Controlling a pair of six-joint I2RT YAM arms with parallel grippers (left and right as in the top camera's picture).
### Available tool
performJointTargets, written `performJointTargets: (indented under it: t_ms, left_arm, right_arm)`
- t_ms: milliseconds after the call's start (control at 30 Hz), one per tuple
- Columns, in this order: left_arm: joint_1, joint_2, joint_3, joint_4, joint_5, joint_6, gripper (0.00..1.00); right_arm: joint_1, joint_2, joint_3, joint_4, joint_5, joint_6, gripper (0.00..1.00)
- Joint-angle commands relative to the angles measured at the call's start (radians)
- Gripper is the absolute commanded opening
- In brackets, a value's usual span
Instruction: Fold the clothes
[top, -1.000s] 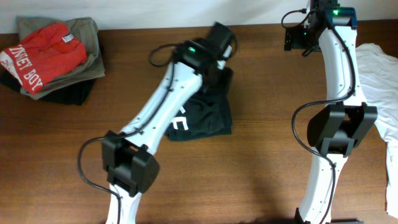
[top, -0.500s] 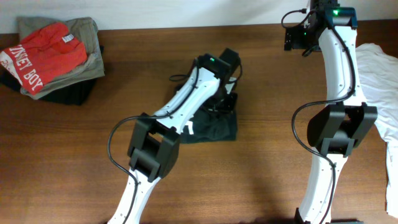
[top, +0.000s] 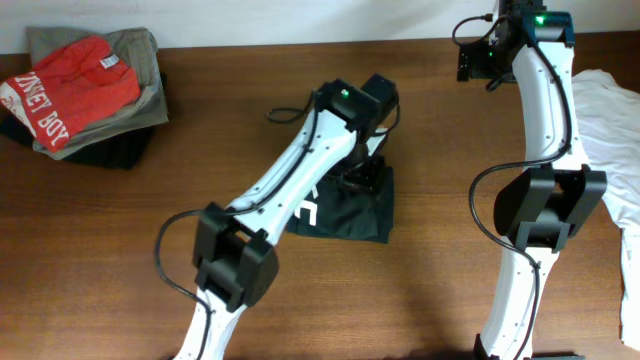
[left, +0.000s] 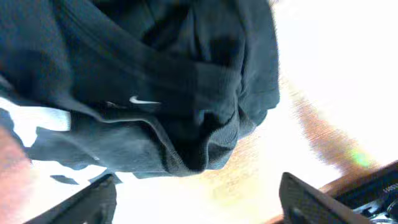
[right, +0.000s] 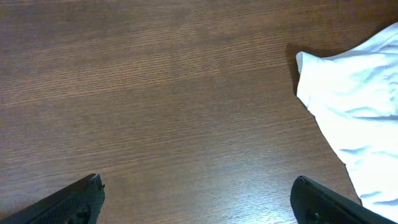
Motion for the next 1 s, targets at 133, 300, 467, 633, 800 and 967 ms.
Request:
performJointTargets:
  t_ms: [133, 300, 467, 633, 800, 967]
  left_arm:
    - [0.092, -0.013, 0.019, 0.159, -0.03, 0.019, 0.85]
    - [0.147, 0.078, 0.018, 0.238, -0.003, -0.007, 0.81]
    - [0.15, 0.163, 0.018, 0.387, 0.084, -0.006, 0.74]
    - [0.149, 0.194, 0.018, 0.416, 0.012, -0.006, 0.7]
    - [0.15, 0.195, 0.018, 0.376, -0.291, 0.066, 0.68]
    - [0.15, 0.196, 0.018, 0.321, -0.322, 0.204, 0.65]
  right_arm:
    - [0.004, -0.023, 0.019, 0.0, 0.009, 0.004, 0.99]
    - [0.004, -0.023, 0.019, 0.0, 0.009, 0.005, 0.99]
    - [0.004, -0.023, 0.019, 0.0, 0.009, 0.005, 0.99]
    - [0.004, -0.023, 0.019, 0.0, 0.009, 0.004, 0.99]
    - [0.004, -0.023, 0.019, 0.0, 0.009, 0.004, 0.99]
    - [0.004, -0.023, 0.019, 0.0, 0.009, 0.004, 0.99]
